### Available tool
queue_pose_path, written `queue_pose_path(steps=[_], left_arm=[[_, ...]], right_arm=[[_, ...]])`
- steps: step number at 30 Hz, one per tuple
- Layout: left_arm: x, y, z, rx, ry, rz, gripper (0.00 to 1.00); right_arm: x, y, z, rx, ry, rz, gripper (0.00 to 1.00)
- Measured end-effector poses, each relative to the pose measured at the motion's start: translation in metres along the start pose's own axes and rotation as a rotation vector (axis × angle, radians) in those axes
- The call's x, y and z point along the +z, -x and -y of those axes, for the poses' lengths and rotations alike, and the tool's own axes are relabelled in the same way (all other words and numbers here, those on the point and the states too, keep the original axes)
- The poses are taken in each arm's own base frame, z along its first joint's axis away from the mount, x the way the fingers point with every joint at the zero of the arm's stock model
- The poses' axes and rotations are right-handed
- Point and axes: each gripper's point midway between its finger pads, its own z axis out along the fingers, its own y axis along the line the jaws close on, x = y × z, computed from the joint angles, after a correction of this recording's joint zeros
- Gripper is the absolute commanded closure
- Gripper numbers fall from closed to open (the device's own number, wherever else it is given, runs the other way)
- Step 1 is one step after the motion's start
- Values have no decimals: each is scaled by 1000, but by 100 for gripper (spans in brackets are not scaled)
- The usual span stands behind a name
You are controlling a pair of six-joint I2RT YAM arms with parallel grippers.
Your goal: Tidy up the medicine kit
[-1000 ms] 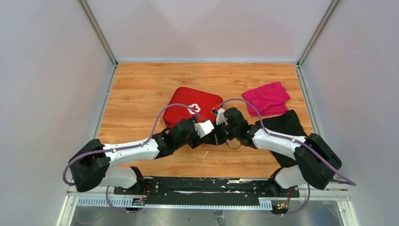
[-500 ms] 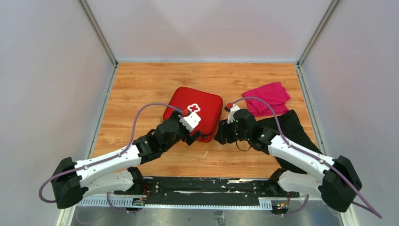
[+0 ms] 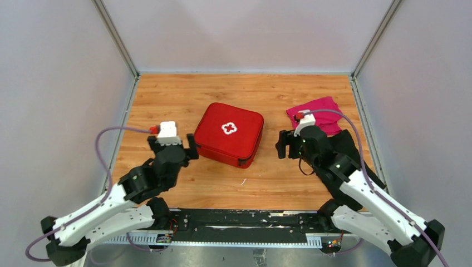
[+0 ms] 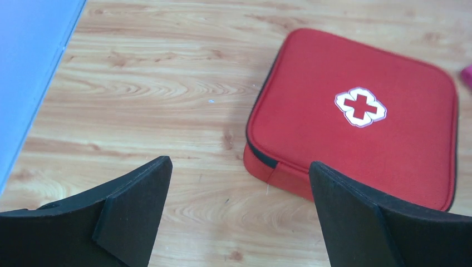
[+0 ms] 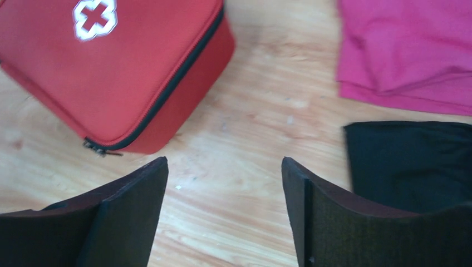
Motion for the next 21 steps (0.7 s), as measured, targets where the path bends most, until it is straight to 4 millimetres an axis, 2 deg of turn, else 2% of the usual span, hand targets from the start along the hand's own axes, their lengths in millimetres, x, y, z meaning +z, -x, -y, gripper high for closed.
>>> queue_pose_path(steps=[5,8,13,21], left_arm=[[-30,8,-54,-215,11,135,0],[-42,13,-74,-313,9,198,0],[-39,5,-76,-303,28,180,0],[-26,-16,-68,-189,90,97,0]], right_arm=[[-33,21,37,-17,-154,151,13],[-49,23,59,-11,-245,225,10],[-70,17,86,-1,-342,313,9],[-97,21,105,61,-401,440,7]])
